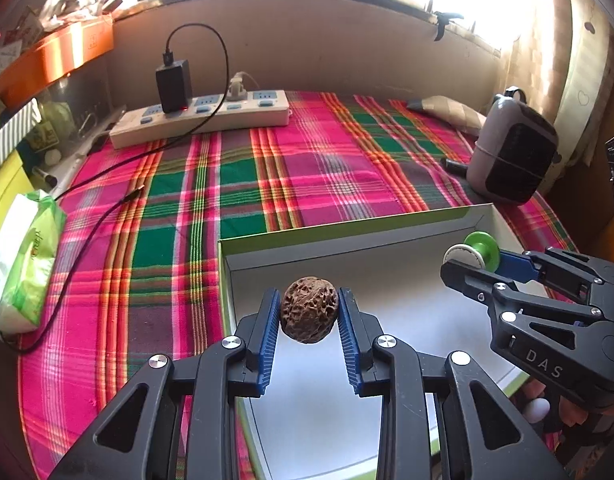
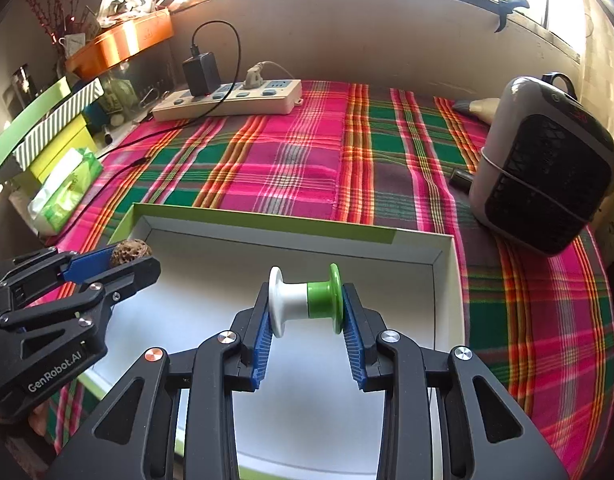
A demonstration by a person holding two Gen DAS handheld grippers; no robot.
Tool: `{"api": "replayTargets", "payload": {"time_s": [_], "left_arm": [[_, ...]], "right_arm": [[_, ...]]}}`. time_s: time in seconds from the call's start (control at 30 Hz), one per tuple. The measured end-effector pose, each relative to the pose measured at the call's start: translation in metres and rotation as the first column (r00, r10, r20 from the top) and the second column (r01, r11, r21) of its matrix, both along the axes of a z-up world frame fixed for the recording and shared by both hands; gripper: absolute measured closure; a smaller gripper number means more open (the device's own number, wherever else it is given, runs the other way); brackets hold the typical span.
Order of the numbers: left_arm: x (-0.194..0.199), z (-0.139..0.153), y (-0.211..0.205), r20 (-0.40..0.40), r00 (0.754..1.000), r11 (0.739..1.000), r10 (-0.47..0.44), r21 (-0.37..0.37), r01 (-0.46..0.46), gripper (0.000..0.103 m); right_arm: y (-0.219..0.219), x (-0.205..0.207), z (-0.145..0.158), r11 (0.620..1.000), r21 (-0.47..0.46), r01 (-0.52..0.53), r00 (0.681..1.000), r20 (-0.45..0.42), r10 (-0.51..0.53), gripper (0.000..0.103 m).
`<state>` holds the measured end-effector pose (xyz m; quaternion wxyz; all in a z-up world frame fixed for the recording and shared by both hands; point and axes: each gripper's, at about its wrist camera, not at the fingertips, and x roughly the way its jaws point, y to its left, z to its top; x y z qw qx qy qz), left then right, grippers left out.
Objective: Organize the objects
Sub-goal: 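Lift and carry the walnut and spool over the white box with both tools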
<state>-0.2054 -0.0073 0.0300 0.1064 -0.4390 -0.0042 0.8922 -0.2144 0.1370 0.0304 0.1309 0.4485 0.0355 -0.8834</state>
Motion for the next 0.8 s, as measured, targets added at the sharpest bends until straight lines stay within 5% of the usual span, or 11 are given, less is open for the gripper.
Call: {"api": "replayTargets", "payload": {"time_s": [0.8], "left_arm": [[-0.018, -0.012, 0.008, 0.011, 1.0, 0.999, -0.005, -0.036, 0.006, 0.076]], "right_arm": [[-0.004, -0.026, -0.014, 0.998, 0.063, 0.021, 1.0, 0.023, -0.022, 0.069]]}}
